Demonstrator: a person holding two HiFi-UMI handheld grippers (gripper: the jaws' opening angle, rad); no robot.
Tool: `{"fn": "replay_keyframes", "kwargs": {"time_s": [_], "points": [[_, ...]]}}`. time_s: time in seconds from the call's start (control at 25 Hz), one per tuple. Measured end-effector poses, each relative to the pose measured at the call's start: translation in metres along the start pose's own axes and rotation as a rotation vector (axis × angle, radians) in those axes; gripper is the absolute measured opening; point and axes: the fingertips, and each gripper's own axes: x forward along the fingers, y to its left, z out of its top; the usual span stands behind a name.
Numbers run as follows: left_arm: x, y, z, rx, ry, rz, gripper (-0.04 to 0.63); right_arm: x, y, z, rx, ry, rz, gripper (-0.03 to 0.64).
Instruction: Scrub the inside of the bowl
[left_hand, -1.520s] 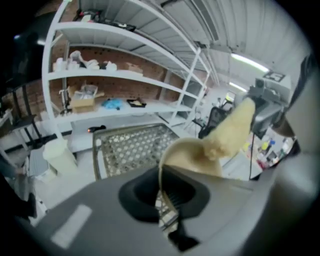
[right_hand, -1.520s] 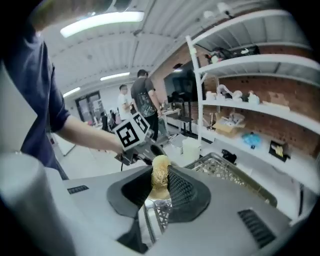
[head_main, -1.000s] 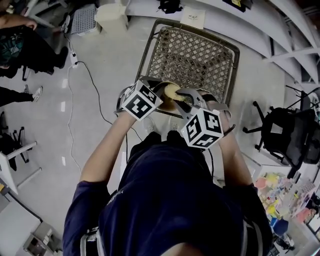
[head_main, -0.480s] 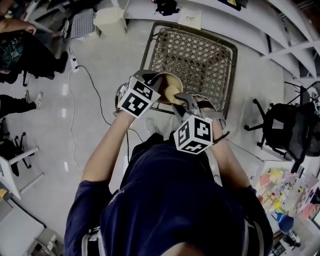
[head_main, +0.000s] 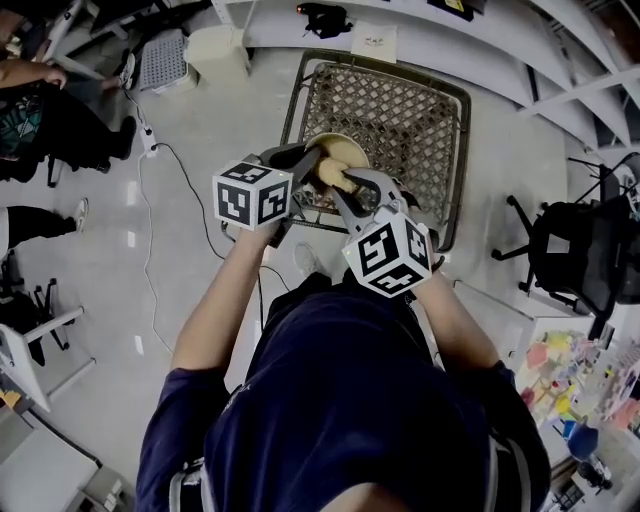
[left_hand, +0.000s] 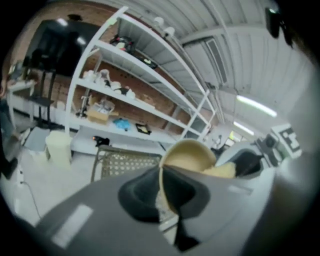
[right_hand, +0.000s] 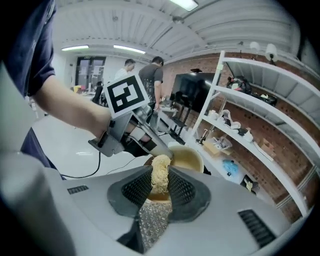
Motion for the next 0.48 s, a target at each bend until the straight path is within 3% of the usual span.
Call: {"fn": "replay_keyframes", "kwargs": {"time_s": [0.08,0.16,0.24,0.36,0.48], "points": [[-0.001,0.005,0.001,-0.076,-0.026,-0.021,0.005,0.001,0.006,0.004,-0.005,-0.013,0.009,0.077],[-0.002,0.008,-0.001,-0.075,-0.02,-0.019,0.005,0.003,0.02,0.002,-0.067,0.011,0.04,0.077],[-0.003,0.011,-0.004,-0.004,0.011,0.007,0.005,0.003,0.03,-0.005,-0.159,0.074,0.07,0.077],[-0.004,0.013,-0.012,0.174,0.087,0.063,0.005,0.0,0.033,-0.021,-0.272,0.192,0.09,0.077],[0.0,0.004,-0.026,0.313,0.174,0.081,0.006,-0.003,0.019,-0.034,-0.342,0.277,0.045,0.077]]}}
